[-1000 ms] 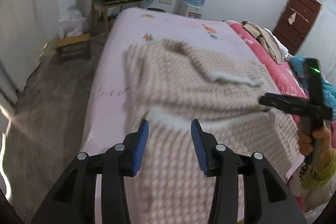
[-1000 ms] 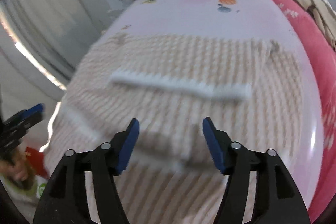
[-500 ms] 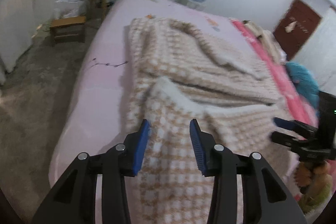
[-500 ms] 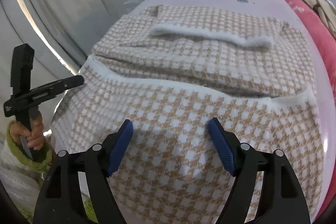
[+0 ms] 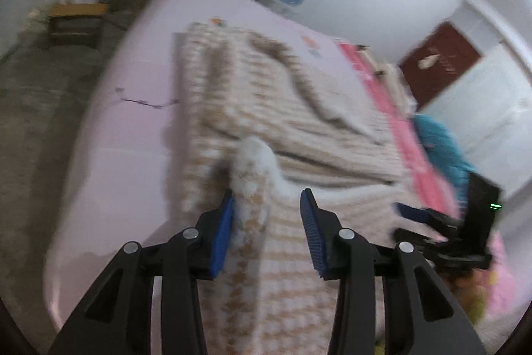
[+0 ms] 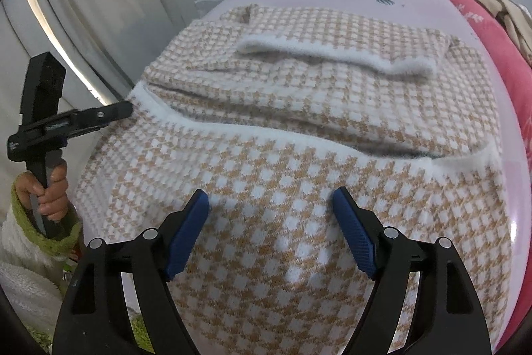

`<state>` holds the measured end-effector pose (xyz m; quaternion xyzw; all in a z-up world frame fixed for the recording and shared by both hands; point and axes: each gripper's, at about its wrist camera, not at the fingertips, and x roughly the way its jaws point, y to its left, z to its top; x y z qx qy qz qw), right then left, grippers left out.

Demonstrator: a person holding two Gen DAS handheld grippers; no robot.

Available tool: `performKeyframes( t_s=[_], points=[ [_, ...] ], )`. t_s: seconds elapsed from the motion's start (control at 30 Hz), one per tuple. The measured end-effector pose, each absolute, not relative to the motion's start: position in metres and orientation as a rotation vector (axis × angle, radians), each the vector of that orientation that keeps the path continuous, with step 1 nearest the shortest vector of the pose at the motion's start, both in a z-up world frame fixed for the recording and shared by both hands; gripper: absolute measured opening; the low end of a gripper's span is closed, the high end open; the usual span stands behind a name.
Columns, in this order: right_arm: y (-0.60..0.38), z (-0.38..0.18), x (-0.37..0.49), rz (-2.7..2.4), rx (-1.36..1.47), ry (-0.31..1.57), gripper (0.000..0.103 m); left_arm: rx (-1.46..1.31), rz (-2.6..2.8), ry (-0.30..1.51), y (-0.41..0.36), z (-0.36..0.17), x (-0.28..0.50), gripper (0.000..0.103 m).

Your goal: Fold large clothes

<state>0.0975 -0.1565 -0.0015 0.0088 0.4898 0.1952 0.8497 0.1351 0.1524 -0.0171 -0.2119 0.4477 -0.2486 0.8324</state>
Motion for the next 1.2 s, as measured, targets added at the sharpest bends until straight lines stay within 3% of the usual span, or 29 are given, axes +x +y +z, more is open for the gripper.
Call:
performKeyframes(
  t_s=[0.13,0.3,0.6,0.93,1.2],
  points=[
    [-0.157,-0.002,0.098,0.415,0.015,1.032,0.075,-0.364,-0.453,1.032,0.148,-0.028,0.139,0.037],
    [-0.16,-0.002,0.096,0.42,0.019,1.03,0.075,-0.298,-0.391,1.038,0.134,-0.02,0.138,0.037],
    [-0.201,0.012,0.067,0.375,0.113,1.015,0.075,0.058,-0.196,1.014,0.085,-0.017,0.121,0.039],
    [-0.302,0.027,0.091,0.124,0.2,0.936,0.05,0.115,-0.146,1.014,0.076,-0.015,0.122,0.039],
    [-0.313,-0.008,0.133,0.156,0.239,1.013,0.044,0.107,-0.133,1.021,0.076,-0.015,0.121,0.039]
  ],
)
